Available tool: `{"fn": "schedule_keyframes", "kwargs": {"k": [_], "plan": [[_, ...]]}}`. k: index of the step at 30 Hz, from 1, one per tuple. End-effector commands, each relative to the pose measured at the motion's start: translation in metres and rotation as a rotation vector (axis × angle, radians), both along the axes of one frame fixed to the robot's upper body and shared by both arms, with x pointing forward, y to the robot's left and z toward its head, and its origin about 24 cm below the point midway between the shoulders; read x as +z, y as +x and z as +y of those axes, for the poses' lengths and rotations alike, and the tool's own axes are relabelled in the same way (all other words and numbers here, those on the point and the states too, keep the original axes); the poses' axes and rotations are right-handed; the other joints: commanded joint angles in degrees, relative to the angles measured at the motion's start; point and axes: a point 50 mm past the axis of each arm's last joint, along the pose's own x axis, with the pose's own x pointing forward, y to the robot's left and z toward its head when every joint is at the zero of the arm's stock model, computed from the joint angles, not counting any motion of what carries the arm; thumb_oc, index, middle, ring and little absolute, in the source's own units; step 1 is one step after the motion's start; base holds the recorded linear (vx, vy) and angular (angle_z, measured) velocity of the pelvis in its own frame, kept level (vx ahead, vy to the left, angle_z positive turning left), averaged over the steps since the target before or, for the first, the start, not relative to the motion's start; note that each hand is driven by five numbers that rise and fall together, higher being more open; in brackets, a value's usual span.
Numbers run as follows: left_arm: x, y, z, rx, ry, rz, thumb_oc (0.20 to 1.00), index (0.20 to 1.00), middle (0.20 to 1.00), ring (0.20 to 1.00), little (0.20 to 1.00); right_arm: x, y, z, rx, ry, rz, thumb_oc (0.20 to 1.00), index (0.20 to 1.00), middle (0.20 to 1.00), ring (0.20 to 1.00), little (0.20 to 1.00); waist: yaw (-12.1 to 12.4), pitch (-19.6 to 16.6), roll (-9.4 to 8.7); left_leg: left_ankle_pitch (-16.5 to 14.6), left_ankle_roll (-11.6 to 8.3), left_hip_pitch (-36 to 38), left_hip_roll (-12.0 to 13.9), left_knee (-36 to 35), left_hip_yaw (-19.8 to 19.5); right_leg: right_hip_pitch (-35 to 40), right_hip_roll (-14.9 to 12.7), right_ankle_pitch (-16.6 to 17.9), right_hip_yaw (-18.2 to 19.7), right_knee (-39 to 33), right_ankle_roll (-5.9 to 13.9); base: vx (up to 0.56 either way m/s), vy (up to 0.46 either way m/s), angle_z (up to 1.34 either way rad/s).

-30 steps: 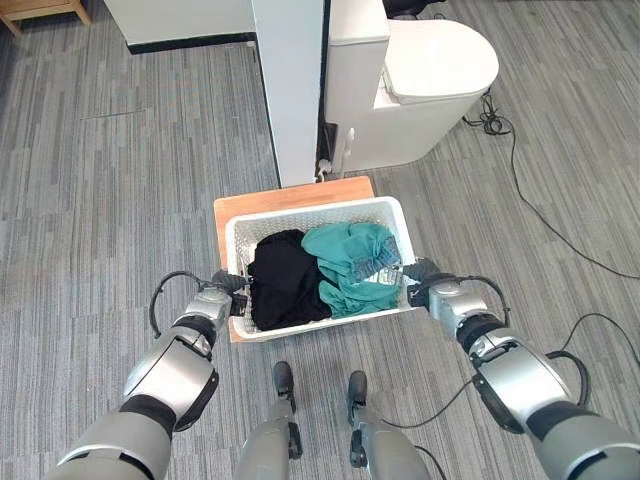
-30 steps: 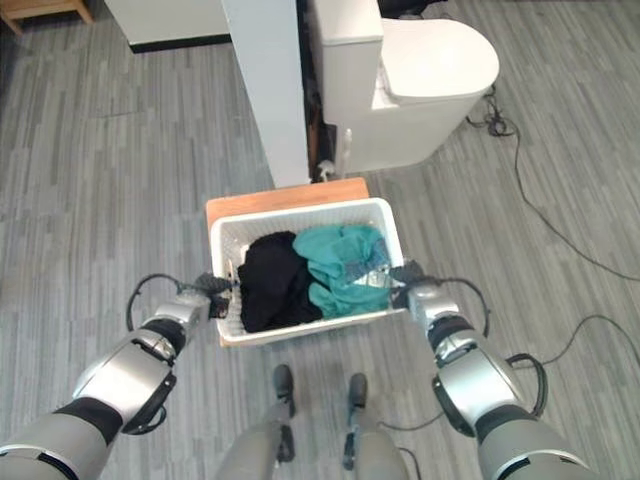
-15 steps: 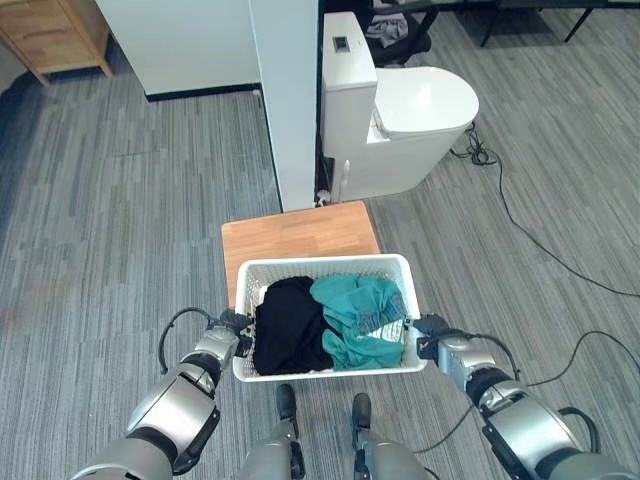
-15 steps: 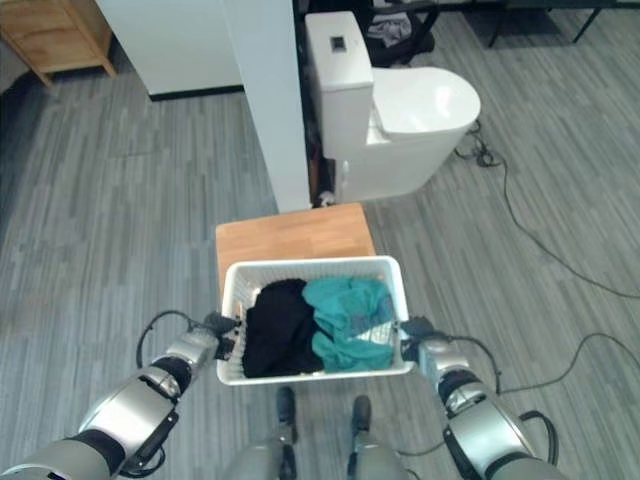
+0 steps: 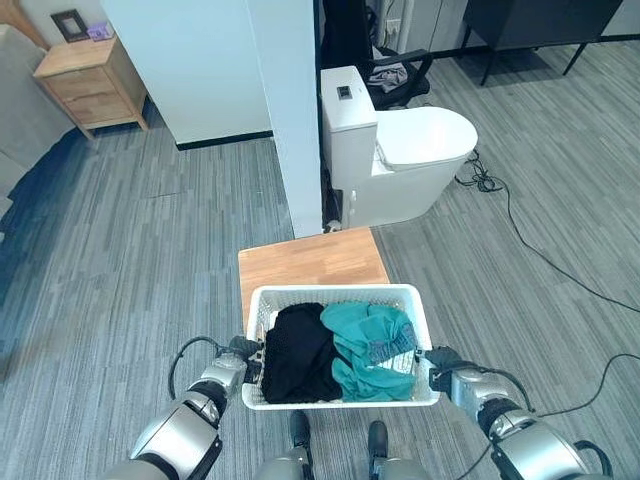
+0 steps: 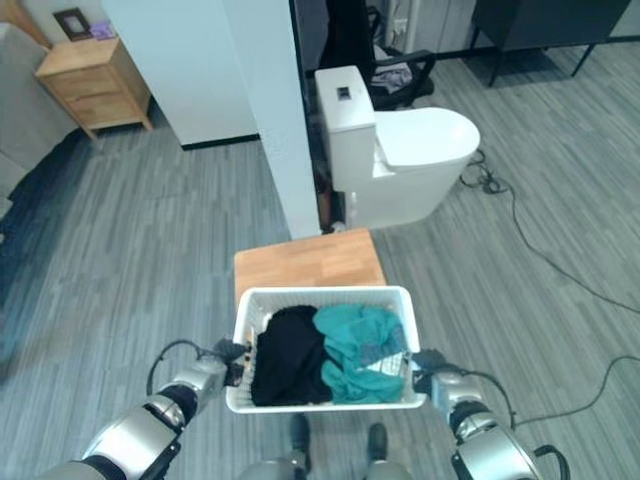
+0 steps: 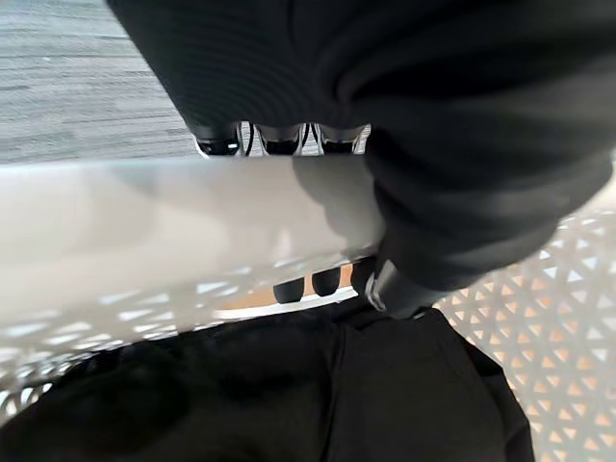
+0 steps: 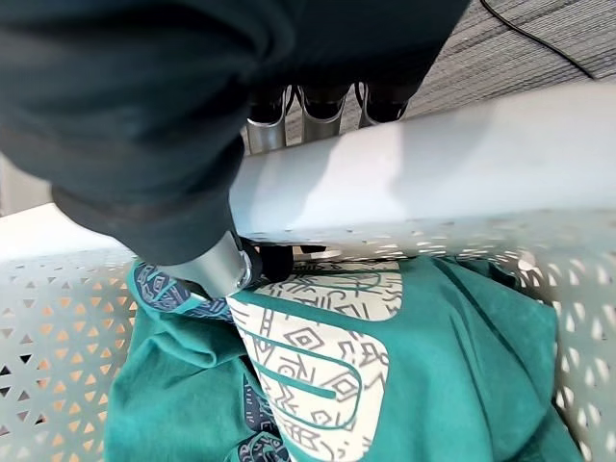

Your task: Grab the laundry basket,head to the washer,open it,put in the laundry and shut it.

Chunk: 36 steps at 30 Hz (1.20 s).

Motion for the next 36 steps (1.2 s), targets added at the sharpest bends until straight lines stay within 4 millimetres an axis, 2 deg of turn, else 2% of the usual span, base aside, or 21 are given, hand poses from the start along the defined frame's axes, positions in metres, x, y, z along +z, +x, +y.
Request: {"fn": "schedule_keyframes", "kwargs": {"k": [1, 6, 7, 9, 10, 11, 14, 15, 17, 18, 20, 23, 25, 26, 28, 29, 30, 31, 32, 35, 36], "plan": [[0.039, 0.045, -0.047, -0.123, -0.184, -0.161, 0.200, 0.200, 0.200, 0.200, 0.200, 0.018, 0.027, 0.026, 0.021, 0.162, -0.139, 0.200, 0.200, 0.200, 0.200, 0.200, 1.3, 1.2, -1.84, -3.6, -3.79, 3.8, 2.7, 2.1, -1.6, 1.5, -3.4, -0.7, -0.6, 0.1, 3.33, 0.05, -0.043, -0.02], [0.035, 0.040, -0.046, -0.131, -0.179, -0.143, 0.200, 0.200, 0.200, 0.200, 0.200, 0.017, 0.024, 0.028, -0.042, 0.232, -0.165, 0.200, 0.200, 0.200, 0.200, 0.200, 0.7, 1.5, -2.62, -4.7, -3.56, 4.4, 3.0, 3.4, -2.3, 1.3, -2.2, -1.3, 0.9, 1.7, 2.60, 0.00, -0.030, -0.11], [0.034, 0.040, -0.046, -0.123, -0.185, -0.143, 0.200, 0.200, 0.200, 0.200, 0.200, 0.016, 0.023, 0.027, -0.064, 0.252, -0.163, 0.200, 0.200, 0.200, 0.200, 0.200, 0.7, 1.7, -2.92, -5.3, -3.38, 4.3, 2.7, 4.2, -3.4, 0.7, -2.0, -1.5, 1.6, 2.4, 2.41, -0.04, -0.007, -0.19], [0.032, 0.038, -0.052, -0.114, -0.220, -0.135, 0.200, 0.200, 0.200, 0.200, 0.200, 0.010, 0.016, 0.016, -0.089, 0.226, -0.123, 0.200, 0.200, 0.200, 0.200, 0.200, 0.6, 2.1, -3.67, -7.0, -3.05, 4.0, 1.0, 6.2, -7.6, 0.4, -1.8, -1.1, 2.9, 2.2, 2.29, -0.03, -0.001, -0.14], [0.032, 0.038, -0.052, -0.114, -0.220, -0.135, 0.200, 0.200, 0.200, 0.200, 0.200, 0.010, 0.016, 0.016, -0.089, 0.226, -0.123, 0.200, 0.200, 0.200, 0.200, 0.200, 0.6, 2.1, -3.66, -7.2, -3.04, 4.0, 1.0, 6.3, -7.6, 0.5, -1.8, -1.1, 2.9, 2.2, 2.30, -0.03, 0.029, -0.23], [0.030, 0.036, -0.058, -0.127, -0.228, -0.128, 0.200, 0.200, 0.200, 0.200, 0.200, 0.007, 0.012, 0.007, -0.101, 0.196, -0.089, 0.200, 0.200, 0.200, 0.200, 0.200, 0.7, 2.5, -4.05, -8.5, -2.86, 3.2, -0.8, 8.5, -10.9, 0.3, -1.8, -0.4, 4.2, 2.0, 2.44, -0.06, 0.059, -0.28], [0.029, 0.034, -0.060, -0.141, -0.222, -0.128, 0.200, 0.200, 0.200, 0.200, 0.200, 0.011, 0.016, 0.000, -0.009, 0.100, -0.056, 0.200, 0.200, 0.200, 0.200, 0.200, 1.6, 3.3, -4.50, -11.2, -2.20, 2.1, -4.6, 12.4, -17.3, -2.2, -1.9, 0.4, 8.0, 3.9, 2.67, -0.07, 0.111, -0.47], [0.028, 0.033, -0.059, -0.148, -0.218, -0.123, 0.200, 0.200, 0.200, 0.200, 0.200, 0.012, 0.018, -0.001, 0.038, 0.065, -0.040, 0.200, 0.200, 0.200, 0.200, 0.200, 1.7, 3.4, -4.50, -11.7, -1.74, 2.3, -5.4, 12.5, -18.2, -3.0, -1.8, 0.4, 9.1, 5.0, 2.84, -0.05, 0.131, -1.06], [0.024, 0.031, -0.057, -0.198, -0.185, -0.100, 0.200, 0.200, 0.200, 0.200, 0.200, 0.012, 0.015, -0.010, 0.092, 0.025, 0.011, 0.200, 0.200, 0.200, 0.200, 0.200, 1.4, 3.5, -4.62, -12.2, -0.54, 2.7, -6.6, 12.8, -17.3, -3.9, -2.7, 1.1, 10.5, 6.3, 3.63, -0.06, 0.179, -1.26], [0.024, 0.031, -0.057, -0.198, -0.185, -0.100, 0.200, 0.200, 0.200, 0.200, 0.200, 0.012, 0.015, -0.010, 0.092, 0.025, 0.010, 0.200, 0.200, 0.200, 0.200, 0.200, 1.4, 3.5, -4.63, -12.2, -0.53, 2.7, -6.6, 12.8, -17.2, -3.9, -2.7, 1.1, 10.5, 6.3, 3.64, -0.06, 0.180, -0.76], [0.024, 0.030, -0.055, -0.240, -0.150, -0.084, 0.200, 0.200, 0.200, 0.200, 0.200, 0.017, 0.019, -0.016, 0.111, 0.001, 0.023, 0.200, 0.200, 0.200, 0.200, 0.200, 0.8, 3.6, -4.66, -12.7, 0.13, 2.8, -7.6, 12.9, -15.7, -5.1, -3.5, 2.1, 11.9, 6.6, 4.89, -0.09, 0.220, -0.38], [0.023, 0.031, -0.044, -0.287, -0.071, -0.051, 0.200, 0.200, 0.200, 0.200, 0.200, 0.031, 0.035, -0.018, 0.104, -0.006, -0.010, 0.200, 0.200, 0.200, 0.200, 0.200, -0.4, 3.6, -4.65, -13.5, 1.40, 3.2, -8.2, 12.7, -9.6, -7.3, -4.9, 5.4, 15.5, 5.6, 7.29, -0.10, 0.255, -0.59], [0.024, 0.032, -0.041, -0.284, -0.059, -0.054, 0.200, 0.200, 0.200, 0.200, 0.200, 0.034, 0.038, -0.016, 0.112, -0.008, -0.018, 0.200, 0.200, 0.200, 0.200, 0.200, -0.6, 3.6, -4.67, -13.6, 1.71, 3.3, -8.0, 12.6, -8.2, -7.9, -5.1, 6.1, 16.1, 5.3, 7.70, -0.05, 0.138, -1.24], [0.024, 0.031, -0.032, -0.277, -0.033, -0.047, 0.200, 0.200, 0.200, 0.200, 0.200, 0.036, 0.044, -0.006, 0.128, 0.010, -0.035, 0.200, 0.200, 0.200, 0.200, 0.200, -0.4, 3.8, -4.80, -14.1, 2.11, 4.1, -7.4, 12.1, -4.5, -9.2, -6.0, 8.2, 14.7, 4.2, 8.45, -0.07, 0.161, -0.92], [0.022, 0.029, -0.025, -0.254, -0.032, -0.043, 0.200, 0.200, 0.200, 0.200, 0.200, 0.033, 0.043, 0.003, 0.143, 0.042, -0.041, 0.200, 0.200, 0.200, 0.200, 0.200, 0.0, 4.3, -4.57, -13.7, 2.05, 4.6, -6.0, 11.3, -1.7, -10.3, -6.8, 8.3, 9.9, 4.1, 8.11, -0.05, 0.076, -1.19], [0.022, 0.029, -0.025, -0.254, -0.032, -0.043, 0.200, 0.200, 0.200, 0.200, 0.200, 0.033, 0.043, 0.003, 0.143, 0.042, -0.041, 0.200, 0.200, 0.200, 0.200, 0.200, 0.0, 4.2, -4.57, -13.7, 2.05, 4.6, -6.0, 11.3, -1.7, -10.4, -6.8, 8.3, 9.9, 4.1, 8.11, -0.05, 0.025, -1.59], [0.020, 0.027, -0.025, -0.253, -0.036, -0.035, 0.200, 0.200, 0.200, 0.200, 0.200, 0.032, 0.043, 0.007, 0.148, 0.058, -0.046, 0.200, 0.200, 0.200, 0.200, 0.200, 0.1, 4.7, -4.40, -13.4, 2.10, 4.7, -5.4, 11.5, -0.8, -10.5, -7.3, 7.2, 6.9, 5.3, 7.57, -0.03, 0.012, -1.25], [0.020, 0.027, -0.025, -0.253, -0.036, -0.035, 0.200, 0.200, 0.200, 0.200, 0.200, 0.032, 0.043, 0.007, 0.148, 0.058, -0.046, 0.200, 0.200, 0.200, 0.200, 0.200, 0.1, 4.7, -4.41, -13.4, 2.11, 4.6, -5.5, 11.5, -0.8, -10.6, -7.3, 7.2, 7.0, 5.3, 7.57, -0.09, 0.036, -0.60], [0.018, 0.024, -0.023, -0.255, -0.039, -0.026, 0.200, 0.200, 0.200, 0.200, 0.200, 0.027, 0.038, 0.010, 0.148, 0.078, -0.041, 0.200, 0.200, 0.200, 0.200, 0.200, 0.1, 5.2, -4.02, -13.0, 2.06, 5.3, -4.7, 10.4, 0.9, -9.5, -7.3, 5.1, 4.2, 7.5, 6.51, -0.09, 0.034, -0.44], [0.011, 0.018, -0.020, -0.241, -0.043, 0.004, 0.200, 0.200, 0.200, 0.200, 0.200, 0.017, 0.028, 0.014, 0.161, 0.086, -0.007, 0.200, 0.200, 0.200, 0.200, 0.200, 1.1, 4.8, -3.65, -12.0, 1.80, 5.8, -3.5, 9.2, 4.3, -7.4, -8.4, 2.6, -2.4, 10.5, 5.54, -0.10, 0.012, -0.80], [0.008, 0.014, -0.019, -0.237, -0.047, 0.019, 0.200, 0.200, 0.200, 0.200, 0.200, 0.013, 0.023, 0.012, 0.155, 0.084, 0.009, 0.200, 0.200, 0.200, 0.200, 0.200, 1.8, 4.2, -3.67, -11.6, 1.79, 6.1, -2.9, 8.6, 6.4, -5.4, -8.0, 1.2, -5.2, 11.7, 5.19, -0.08, -0.024, -0.95]]}}
